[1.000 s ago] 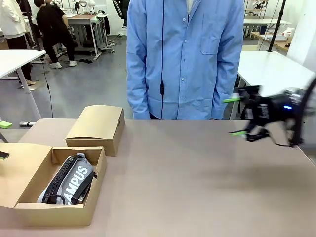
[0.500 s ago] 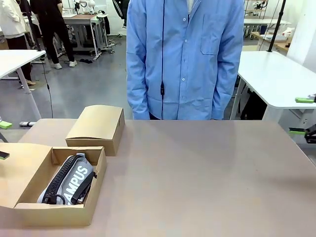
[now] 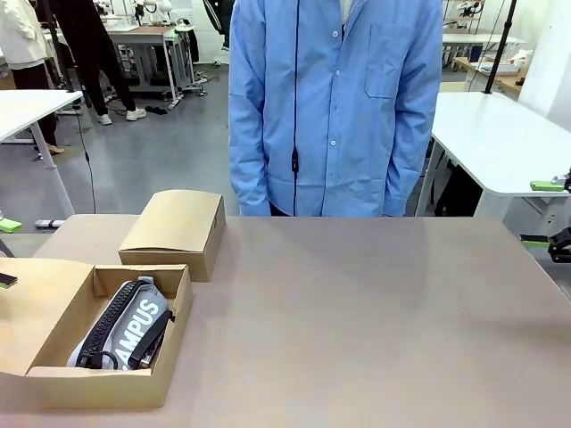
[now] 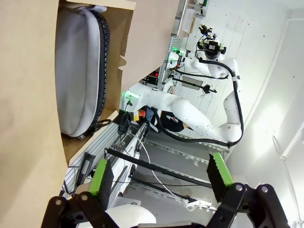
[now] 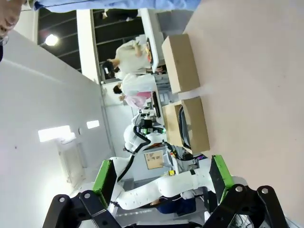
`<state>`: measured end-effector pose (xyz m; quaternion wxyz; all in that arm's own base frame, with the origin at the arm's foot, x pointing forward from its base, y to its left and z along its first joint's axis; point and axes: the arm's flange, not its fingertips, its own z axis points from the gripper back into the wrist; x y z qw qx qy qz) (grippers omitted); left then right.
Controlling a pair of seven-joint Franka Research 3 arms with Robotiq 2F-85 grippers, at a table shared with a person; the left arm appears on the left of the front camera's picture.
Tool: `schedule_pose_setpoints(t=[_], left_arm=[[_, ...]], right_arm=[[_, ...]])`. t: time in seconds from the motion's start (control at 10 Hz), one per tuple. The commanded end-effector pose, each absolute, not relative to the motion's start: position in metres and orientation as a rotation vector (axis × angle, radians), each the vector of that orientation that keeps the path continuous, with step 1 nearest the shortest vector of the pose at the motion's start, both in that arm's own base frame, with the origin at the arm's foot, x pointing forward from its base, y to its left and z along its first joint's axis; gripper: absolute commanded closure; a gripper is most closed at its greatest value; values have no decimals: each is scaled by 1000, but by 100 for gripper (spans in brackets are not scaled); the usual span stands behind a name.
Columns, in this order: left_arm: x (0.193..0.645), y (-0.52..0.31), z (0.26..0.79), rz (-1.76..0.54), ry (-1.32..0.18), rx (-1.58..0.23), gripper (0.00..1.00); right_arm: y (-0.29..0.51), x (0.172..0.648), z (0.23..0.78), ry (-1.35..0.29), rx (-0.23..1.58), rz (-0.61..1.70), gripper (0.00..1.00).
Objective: Place items inside the box.
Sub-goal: Close the lid of the Mailer Box closest to the robot.
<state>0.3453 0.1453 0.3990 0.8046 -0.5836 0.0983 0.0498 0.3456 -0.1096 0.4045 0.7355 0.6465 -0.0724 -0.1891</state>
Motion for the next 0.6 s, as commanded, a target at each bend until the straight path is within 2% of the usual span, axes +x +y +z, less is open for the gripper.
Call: schedule_pose_setpoints(t=[0.0,0.5], left_arm=[[340,146,400,81,212,-1248,0],[340,146,400,81,212,-1248,0]], right_arm=[[-110,347,409,-151,1443,-435,0],[-110,347,409,-151,1443,-435,0]])
